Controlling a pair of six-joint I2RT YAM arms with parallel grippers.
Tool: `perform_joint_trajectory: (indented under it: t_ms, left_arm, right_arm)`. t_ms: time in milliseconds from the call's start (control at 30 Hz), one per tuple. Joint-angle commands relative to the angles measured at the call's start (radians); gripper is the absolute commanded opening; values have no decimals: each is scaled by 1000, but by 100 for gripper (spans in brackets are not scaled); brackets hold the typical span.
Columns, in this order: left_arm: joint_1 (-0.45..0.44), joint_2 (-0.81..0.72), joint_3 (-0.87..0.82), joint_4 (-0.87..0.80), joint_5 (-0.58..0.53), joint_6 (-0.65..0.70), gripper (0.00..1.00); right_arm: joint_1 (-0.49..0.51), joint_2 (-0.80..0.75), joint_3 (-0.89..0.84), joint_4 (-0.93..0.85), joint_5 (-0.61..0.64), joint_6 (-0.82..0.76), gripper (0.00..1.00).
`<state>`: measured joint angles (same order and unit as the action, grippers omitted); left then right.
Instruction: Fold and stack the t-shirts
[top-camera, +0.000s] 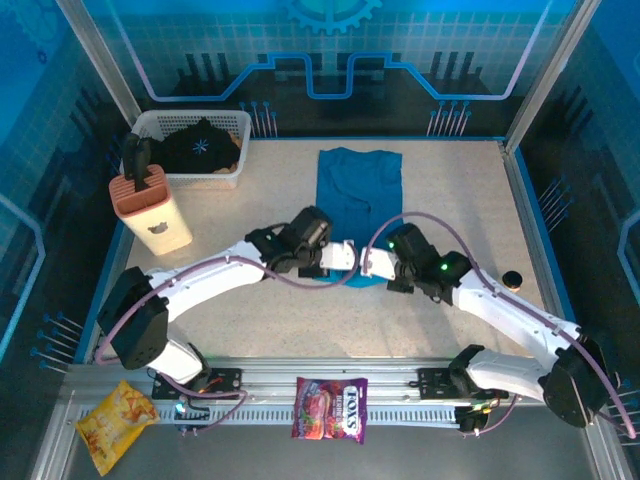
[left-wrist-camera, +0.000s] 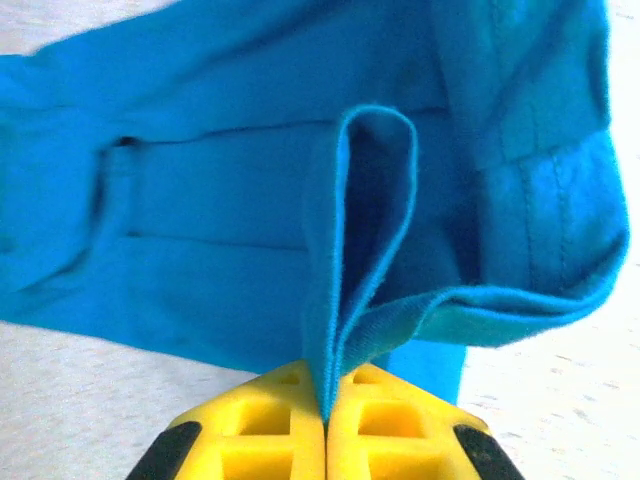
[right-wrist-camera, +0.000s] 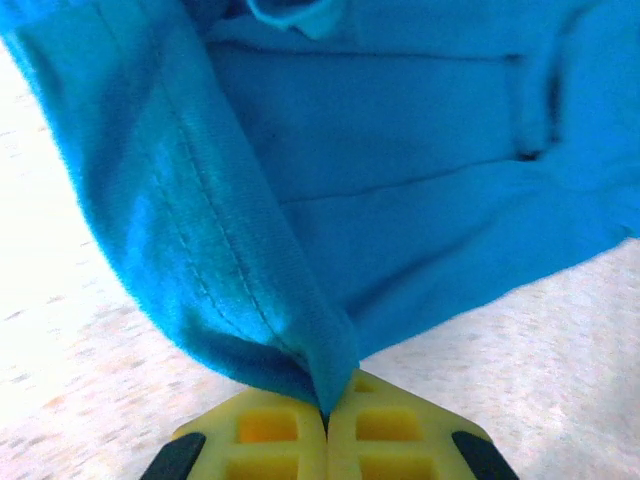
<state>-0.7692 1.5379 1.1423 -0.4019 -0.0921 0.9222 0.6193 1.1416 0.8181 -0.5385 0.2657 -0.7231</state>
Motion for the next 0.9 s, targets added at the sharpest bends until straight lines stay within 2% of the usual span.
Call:
perform_joint_trajectory:
  t_ms: [0, 100, 300, 500, 667, 733, 867]
  left_arm:
    - [58, 69, 96, 13, 15, 6, 0]
    - [103, 147, 177, 20, 12, 9, 0]
    - [167, 304, 292, 64, -23, -1, 0]
    - [218, 444, 393, 113, -46, -17, 0]
    - [241, 536, 453, 139, -46, -13, 0]
    - [246, 566, 470, 146, -45, -16, 2]
    - [254, 617, 491, 156, -44, -22, 12]
  right_arm:
    - [-81, 66, 78, 132, 10, -5, 0]
    - [-152, 146, 131, 202, 6, 6, 0]
    - [-231, 320, 181, 372, -5, 14, 0]
    - [-256, 514, 238, 487, 55, 51, 0]
    - [-261, 635, 298, 502, 111, 97, 0]
    - [-262, 669, 319, 499, 135, 112, 0]
    - [-262, 723, 350, 488, 177, 135, 0]
